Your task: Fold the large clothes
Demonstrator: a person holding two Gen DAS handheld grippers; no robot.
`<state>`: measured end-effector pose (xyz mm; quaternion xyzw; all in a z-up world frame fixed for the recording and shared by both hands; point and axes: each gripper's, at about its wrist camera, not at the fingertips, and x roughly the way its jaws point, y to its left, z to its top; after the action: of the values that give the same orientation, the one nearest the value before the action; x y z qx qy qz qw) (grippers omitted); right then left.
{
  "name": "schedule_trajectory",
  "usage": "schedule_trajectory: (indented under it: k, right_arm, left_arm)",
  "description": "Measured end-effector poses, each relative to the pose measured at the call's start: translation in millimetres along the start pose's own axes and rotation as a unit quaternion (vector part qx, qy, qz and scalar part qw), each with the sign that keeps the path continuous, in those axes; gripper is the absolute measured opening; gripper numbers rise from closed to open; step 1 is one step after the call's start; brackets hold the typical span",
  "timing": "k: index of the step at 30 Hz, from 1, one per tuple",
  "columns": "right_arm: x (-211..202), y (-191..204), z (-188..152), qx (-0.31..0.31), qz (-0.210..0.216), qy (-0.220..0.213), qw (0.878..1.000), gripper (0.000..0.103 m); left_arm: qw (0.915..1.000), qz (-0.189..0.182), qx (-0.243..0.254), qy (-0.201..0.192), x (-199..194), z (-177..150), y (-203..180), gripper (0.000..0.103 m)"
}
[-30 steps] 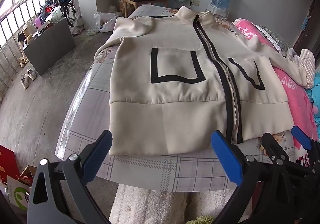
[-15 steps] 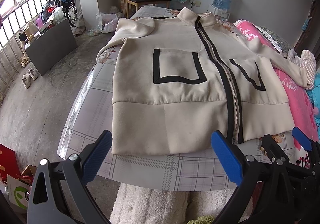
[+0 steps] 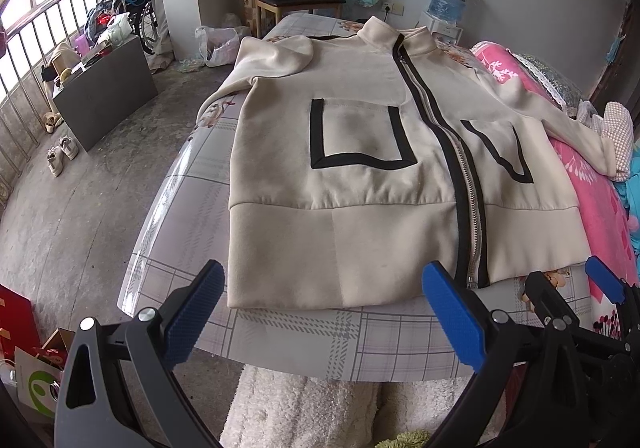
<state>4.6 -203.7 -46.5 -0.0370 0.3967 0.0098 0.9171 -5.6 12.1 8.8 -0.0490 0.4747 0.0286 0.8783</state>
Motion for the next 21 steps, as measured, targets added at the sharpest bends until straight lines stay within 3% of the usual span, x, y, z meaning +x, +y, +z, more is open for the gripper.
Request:
schedule_trajectory:
  k: [21]
  right_arm:
    - [-1.5,0.6,0.1,-0.002,-0.001,-0.001,1.000,0.095]
  left_arm:
    - [1.0000,0.001,0.000,-0.002,-1.5,1.1,2.7,0.097]
